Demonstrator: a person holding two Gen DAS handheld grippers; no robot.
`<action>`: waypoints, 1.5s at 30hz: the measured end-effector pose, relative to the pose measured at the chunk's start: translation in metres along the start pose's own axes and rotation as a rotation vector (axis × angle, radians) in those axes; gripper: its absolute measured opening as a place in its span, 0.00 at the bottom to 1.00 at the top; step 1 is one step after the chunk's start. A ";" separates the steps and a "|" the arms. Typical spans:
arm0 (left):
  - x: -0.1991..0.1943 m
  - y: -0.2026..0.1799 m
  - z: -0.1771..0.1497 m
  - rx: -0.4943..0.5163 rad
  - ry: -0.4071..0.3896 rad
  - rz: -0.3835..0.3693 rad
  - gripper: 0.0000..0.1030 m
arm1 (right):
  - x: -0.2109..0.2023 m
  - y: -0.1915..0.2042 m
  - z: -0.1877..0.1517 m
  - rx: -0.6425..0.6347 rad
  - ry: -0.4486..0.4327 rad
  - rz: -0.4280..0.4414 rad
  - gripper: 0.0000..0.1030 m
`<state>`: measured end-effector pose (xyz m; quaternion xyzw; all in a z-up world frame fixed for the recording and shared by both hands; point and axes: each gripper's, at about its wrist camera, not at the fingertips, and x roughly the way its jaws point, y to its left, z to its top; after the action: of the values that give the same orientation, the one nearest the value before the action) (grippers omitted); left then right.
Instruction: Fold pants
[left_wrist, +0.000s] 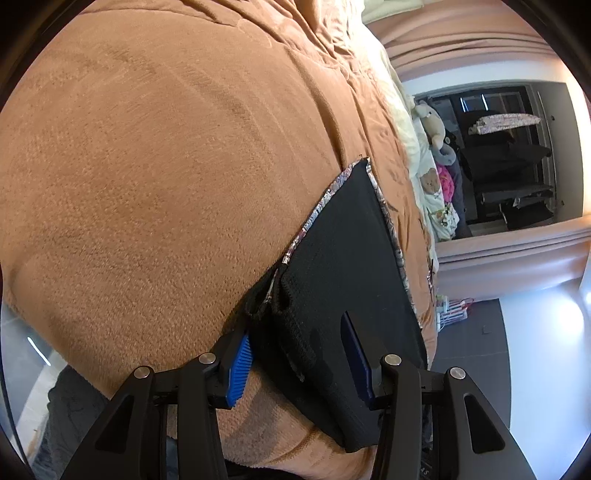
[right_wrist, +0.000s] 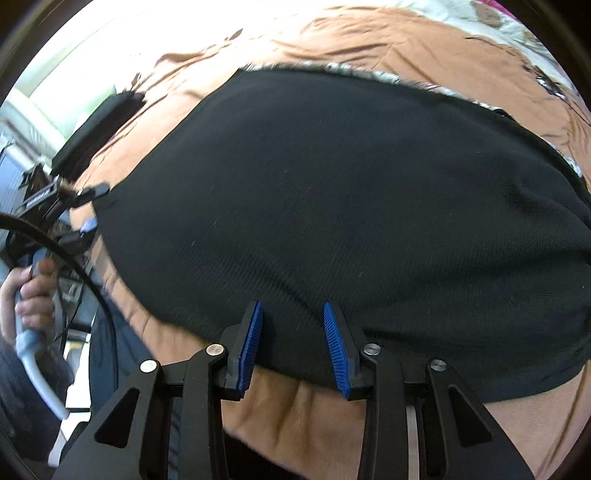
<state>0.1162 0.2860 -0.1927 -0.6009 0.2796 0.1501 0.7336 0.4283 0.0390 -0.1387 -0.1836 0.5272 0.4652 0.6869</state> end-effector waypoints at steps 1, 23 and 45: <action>-0.001 0.001 -0.001 -0.005 -0.001 -0.004 0.47 | -0.003 0.000 0.001 0.004 -0.005 0.005 0.18; -0.005 0.002 -0.004 -0.056 -0.028 -0.009 0.47 | 0.070 -0.023 0.095 0.197 -0.053 -0.203 0.18; -0.004 0.005 -0.007 -0.099 -0.049 0.046 0.33 | 0.132 -0.041 0.188 0.236 -0.100 -0.272 0.14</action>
<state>0.1089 0.2811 -0.1951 -0.6259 0.2674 0.1953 0.7061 0.5680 0.2166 -0.1964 -0.1482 0.5136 0.3117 0.7855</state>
